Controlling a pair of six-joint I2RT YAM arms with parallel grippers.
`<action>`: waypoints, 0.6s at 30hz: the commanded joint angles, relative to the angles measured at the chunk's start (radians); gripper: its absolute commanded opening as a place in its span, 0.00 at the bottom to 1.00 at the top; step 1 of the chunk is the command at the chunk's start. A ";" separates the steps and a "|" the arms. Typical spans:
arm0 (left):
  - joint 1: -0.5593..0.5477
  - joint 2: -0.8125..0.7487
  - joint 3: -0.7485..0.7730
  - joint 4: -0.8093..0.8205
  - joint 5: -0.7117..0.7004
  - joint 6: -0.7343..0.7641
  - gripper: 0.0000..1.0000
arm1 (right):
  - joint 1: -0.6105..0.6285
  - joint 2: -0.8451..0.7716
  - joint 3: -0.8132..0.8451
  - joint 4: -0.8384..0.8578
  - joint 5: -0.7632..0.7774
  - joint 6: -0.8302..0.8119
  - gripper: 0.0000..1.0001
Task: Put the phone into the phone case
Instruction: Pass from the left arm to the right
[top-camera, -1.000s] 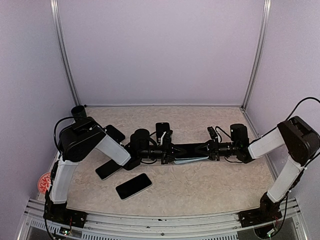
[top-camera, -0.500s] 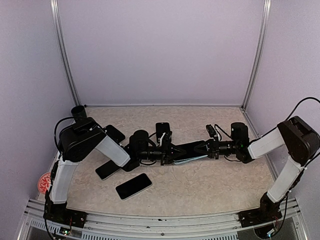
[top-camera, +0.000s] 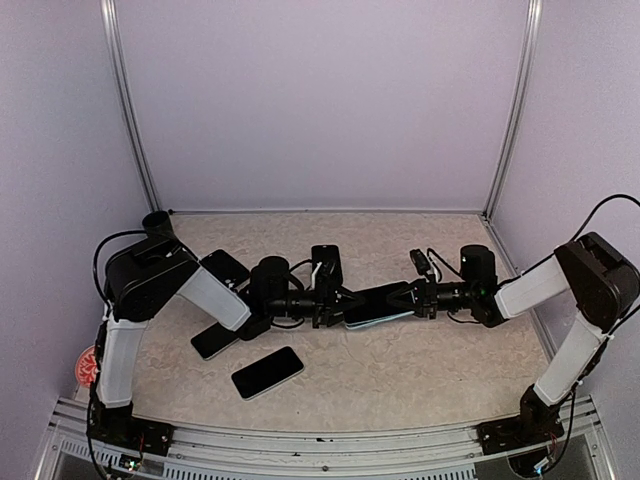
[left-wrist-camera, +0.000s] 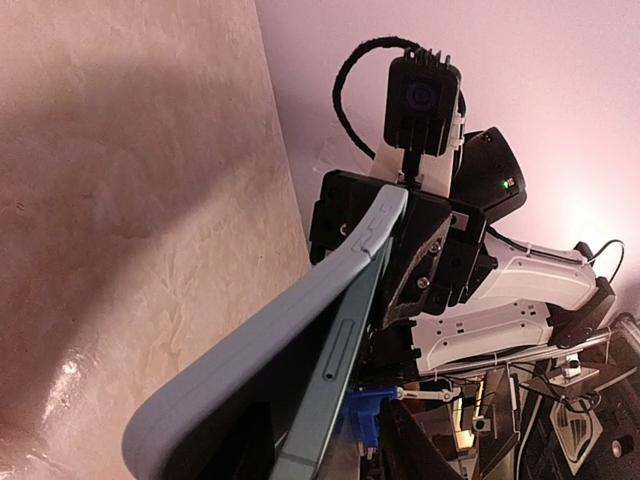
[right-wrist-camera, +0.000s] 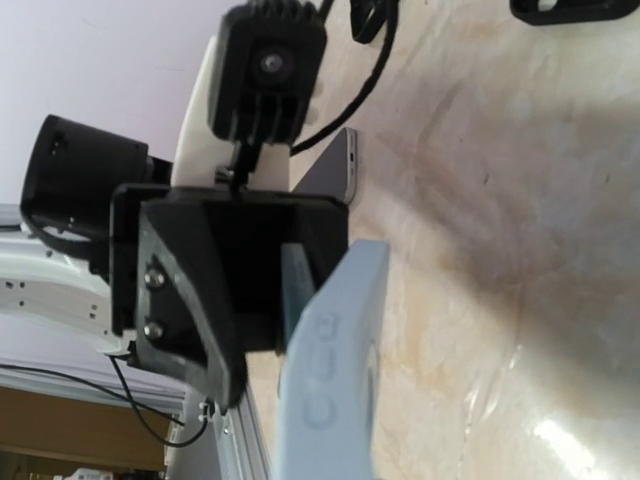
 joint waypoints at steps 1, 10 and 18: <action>0.033 -0.082 -0.013 -0.026 -0.030 0.050 0.36 | -0.014 -0.023 -0.015 -0.018 -0.019 -0.042 0.00; 0.050 -0.117 -0.040 -0.056 -0.038 0.089 0.38 | -0.030 -0.035 -0.021 -0.033 -0.025 -0.058 0.00; 0.057 -0.142 -0.060 -0.096 -0.050 0.146 0.39 | -0.033 -0.049 -0.026 -0.024 -0.060 -0.092 0.00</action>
